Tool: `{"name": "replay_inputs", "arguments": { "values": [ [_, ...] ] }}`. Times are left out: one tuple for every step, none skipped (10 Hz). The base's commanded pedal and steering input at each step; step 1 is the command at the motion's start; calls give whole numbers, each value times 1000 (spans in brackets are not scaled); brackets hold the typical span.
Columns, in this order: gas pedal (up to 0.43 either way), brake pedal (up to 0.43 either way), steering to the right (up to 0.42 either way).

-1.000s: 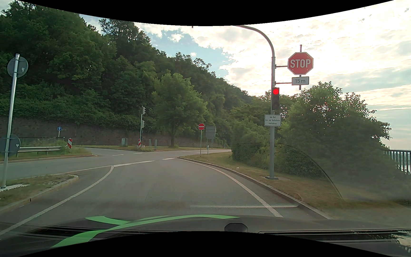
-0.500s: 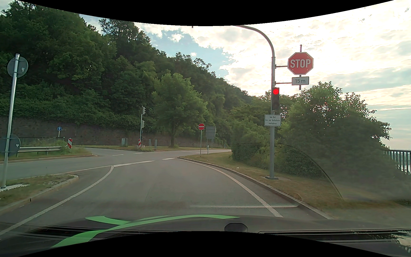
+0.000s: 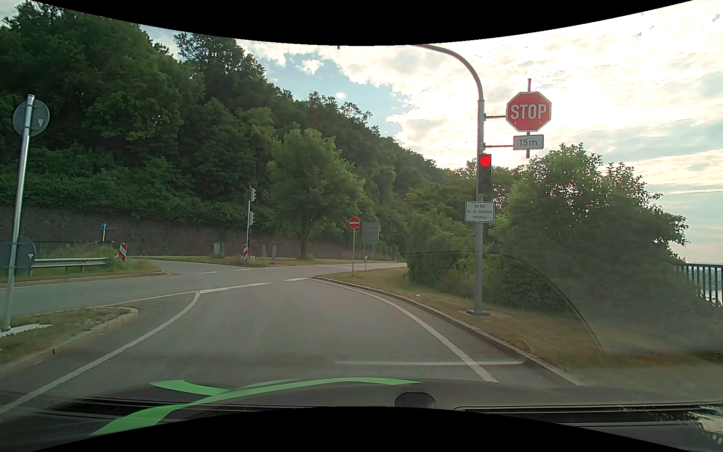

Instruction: Follow the waypoints while adhering to traffic rules and regulations

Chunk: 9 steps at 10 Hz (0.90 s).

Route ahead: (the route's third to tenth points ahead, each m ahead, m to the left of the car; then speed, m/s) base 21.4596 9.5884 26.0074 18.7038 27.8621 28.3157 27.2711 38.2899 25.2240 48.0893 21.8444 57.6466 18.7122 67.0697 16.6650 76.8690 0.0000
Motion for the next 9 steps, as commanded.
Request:
{"name": "replay_inputs", "arguments": {
  "values": [
    [0,238,-97],
    [0,238,-96],
    [0,238,-96],
    [0,238,-97],
    [0,238,-96],
    [0,238,-96],
    [0,238,-96],
    [0,238,-97],
    [0,238,-96]
  ]
}}
